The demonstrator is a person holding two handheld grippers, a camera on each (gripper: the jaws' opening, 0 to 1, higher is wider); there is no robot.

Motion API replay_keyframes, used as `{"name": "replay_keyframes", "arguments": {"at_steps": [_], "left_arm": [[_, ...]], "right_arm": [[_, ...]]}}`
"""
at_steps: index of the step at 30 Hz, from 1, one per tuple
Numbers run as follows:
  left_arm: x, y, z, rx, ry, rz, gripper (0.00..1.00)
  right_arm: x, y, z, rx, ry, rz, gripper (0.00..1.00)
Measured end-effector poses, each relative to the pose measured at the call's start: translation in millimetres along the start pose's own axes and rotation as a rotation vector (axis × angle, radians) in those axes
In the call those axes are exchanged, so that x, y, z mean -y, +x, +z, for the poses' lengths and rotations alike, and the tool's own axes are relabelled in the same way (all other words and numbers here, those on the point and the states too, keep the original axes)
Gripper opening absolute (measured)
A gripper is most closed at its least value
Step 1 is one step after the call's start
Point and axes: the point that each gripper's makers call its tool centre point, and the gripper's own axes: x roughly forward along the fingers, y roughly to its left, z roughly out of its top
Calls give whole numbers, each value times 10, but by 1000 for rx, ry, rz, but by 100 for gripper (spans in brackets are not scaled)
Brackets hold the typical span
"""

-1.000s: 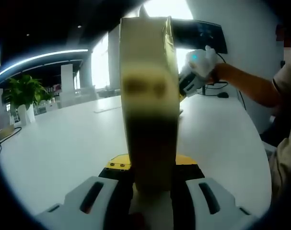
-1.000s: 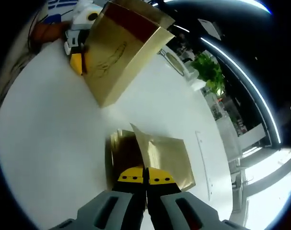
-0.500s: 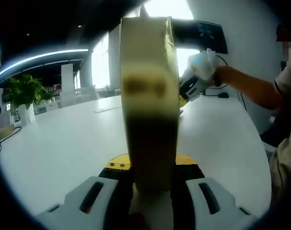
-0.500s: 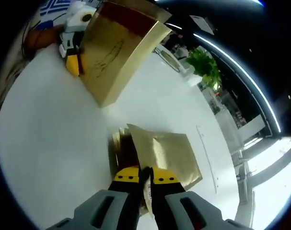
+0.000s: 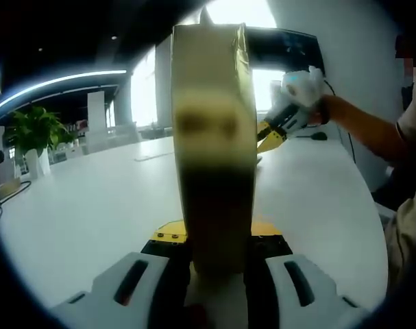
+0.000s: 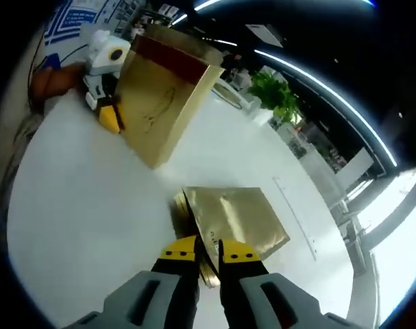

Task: Extract single mask from mask box in order stack masks on table

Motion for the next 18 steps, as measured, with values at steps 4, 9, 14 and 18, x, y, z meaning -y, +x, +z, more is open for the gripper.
{"name": "replay_keyframes", "arguments": {"at_steps": [4, 9, 14, 18], "left_arm": [[-9, -3, -2, 0, 0, 0, 20], [-31, -5, -14, 0, -2, 1, 20], [-12, -6, -6, 1, 1, 1, 20], [-18, -7, -12, -1, -3, 0, 20]], "right_arm": [[-47, -65, 47, 38, 59, -38, 0], [-47, -97, 69, 48, 163, -105, 0], [-126, -137, 62, 87, 271, -173, 0], [-211, -182, 9, 127, 378, -207, 0]]}}
